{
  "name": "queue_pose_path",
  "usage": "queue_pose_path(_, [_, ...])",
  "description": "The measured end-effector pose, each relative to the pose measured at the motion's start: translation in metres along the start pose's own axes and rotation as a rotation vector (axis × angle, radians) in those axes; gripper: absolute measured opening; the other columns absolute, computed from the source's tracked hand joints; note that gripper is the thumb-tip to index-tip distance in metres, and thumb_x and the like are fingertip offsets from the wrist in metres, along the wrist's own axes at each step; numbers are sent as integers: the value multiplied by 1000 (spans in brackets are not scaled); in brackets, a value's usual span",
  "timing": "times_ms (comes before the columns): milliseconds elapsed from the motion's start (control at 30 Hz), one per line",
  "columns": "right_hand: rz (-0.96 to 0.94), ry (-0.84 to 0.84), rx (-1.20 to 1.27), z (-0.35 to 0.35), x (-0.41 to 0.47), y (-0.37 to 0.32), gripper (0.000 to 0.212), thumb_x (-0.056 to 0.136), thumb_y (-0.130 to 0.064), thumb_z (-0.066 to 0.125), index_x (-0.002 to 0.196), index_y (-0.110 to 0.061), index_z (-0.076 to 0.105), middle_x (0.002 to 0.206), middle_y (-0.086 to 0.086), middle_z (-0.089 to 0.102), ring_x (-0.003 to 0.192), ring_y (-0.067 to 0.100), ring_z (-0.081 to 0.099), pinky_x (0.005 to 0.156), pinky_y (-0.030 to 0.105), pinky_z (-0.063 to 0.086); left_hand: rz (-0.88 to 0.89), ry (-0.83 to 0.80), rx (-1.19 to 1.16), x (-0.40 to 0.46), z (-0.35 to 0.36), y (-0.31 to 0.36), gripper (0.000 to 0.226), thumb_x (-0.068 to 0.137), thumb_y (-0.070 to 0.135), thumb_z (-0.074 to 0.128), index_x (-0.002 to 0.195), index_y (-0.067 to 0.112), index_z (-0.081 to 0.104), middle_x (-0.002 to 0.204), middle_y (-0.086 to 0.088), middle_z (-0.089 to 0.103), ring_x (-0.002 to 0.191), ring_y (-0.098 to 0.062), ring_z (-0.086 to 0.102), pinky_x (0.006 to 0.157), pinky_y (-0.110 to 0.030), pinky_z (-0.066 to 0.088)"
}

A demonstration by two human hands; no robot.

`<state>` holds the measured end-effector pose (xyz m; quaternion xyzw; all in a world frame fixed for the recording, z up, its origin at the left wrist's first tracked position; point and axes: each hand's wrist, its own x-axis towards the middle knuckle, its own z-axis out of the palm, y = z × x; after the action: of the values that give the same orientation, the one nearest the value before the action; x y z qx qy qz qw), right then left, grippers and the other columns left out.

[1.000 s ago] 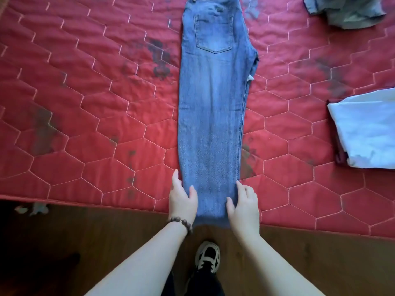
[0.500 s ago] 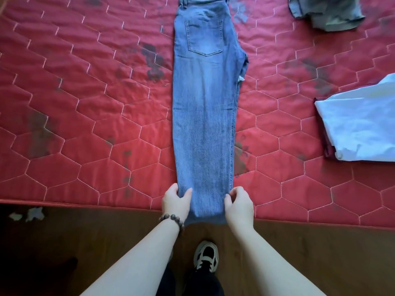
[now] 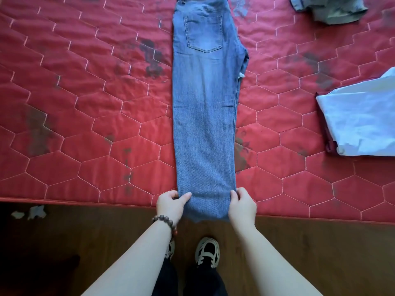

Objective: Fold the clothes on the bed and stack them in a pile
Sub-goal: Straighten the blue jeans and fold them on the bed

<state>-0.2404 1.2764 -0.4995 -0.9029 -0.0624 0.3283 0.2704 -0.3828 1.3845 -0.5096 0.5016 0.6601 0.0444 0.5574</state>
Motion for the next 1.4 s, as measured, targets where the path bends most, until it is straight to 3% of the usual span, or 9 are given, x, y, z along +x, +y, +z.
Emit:
queue_pose_path(200, [-29, -65, -143, -7, 2, 6, 24, 96, -26, 54, 80, -10, 62, 83, 3, 64, 78, 21, 50, 66, 30, 30, 10, -94, 62, -1, -6, -5, 37, 85, 34, 69, 65, 6, 54, 63, -6, 39, 63, -16, 35, 56, -27, 28])
queue_pose_path(367, [-6, -123, -165, -7, -14, 11, 38, 92, -32, 58, 69, -3, 56, 82, 15, 64, 69, 24, 52, 55, 31, 33, -62, -219, 124, -13, -5, -10, 16, 81, 23, 75, 77, 8, 72, 81, -4, 73, 80, -18, 68, 74, -28, 53])
queue_pose_path(567, [60, -133, -188, -7, -22, 18, 44, 93, -33, 57, 54, -18, 42, 84, 11, 49, 74, 25, 43, 65, 30, 35, -87, -230, 206, -25, -8, -22, 29, 80, 28, 75, 76, 0, 68, 74, -6, 71, 67, -15, 61, 64, -27, 49])
queue_pose_path(700, [66, -161, -381, -11, -25, 19, 33, 94, -37, 55, 69, -16, 61, 92, 8, 58, 90, 30, 58, 79, 34, 46, -107, -163, 443, -28, -9, -22, 41, 83, 34, 69, 53, 14, 50, 53, 4, 50, 55, -15, 47, 54, -24, 35])
queue_pose_path(800, [30, -135, -466, -16, -22, 11, 32, 92, -41, 55, 82, -15, 70, 92, 5, 64, 91, 26, 60, 84, 38, 50, -72, -38, 583, -31, -9, -12, 34, 85, 39, 64, 62, 17, 51, 66, 2, 57, 64, -17, 53, 60, -23, 36])
queue_pose_path(967, [-22, -240, -353, -32, 3, -13, 27, 90, -38, 60, 98, -14, 71, 104, 4, 67, 98, 23, 61, 83, 32, 49, 63, 21, 500, -21, -12, 24, 15, 86, 31, 63, 92, 17, 62, 91, -1, 62, 91, -24, 61, 76, -26, 44])
queue_pose_path(1133, [-91, -321, -293, -34, 48, -56, 28, 89, -30, 62, 109, -11, 65, 108, 4, 67, 100, 21, 61, 77, 25, 40, 100, -9, 416, 27, -12, 79, 41, 85, 26, 66, 123, 12, 60, 124, -12, 57, 114, -26, 55, 100, -33, 42])
queue_pose_path(1267, [-117, -253, -248, -25, 97, -95, 26, 90, -28, 62, 108, -10, 65, 107, 6, 69, 96, 22, 61, 73, 24, 38, 119, -19, 284, 81, -11, 125, 41, 83, 22, 66, 122, 12, 61, 123, -14, 61, 111, -26, 59, 101, -36, 44])
queue_pose_path(1400, [-137, -141, -209, -17, 152, -140, 33, 92, -27, 60, 117, -6, 63, 119, 10, 65, 113, 28, 58, 90, 30, 41, 189, -19, 215, 134, -7, 169, 26, 83, 16, 65, 108, 12, 66, 111, -11, 66, 100, -25, 64, 92, -35, 50])
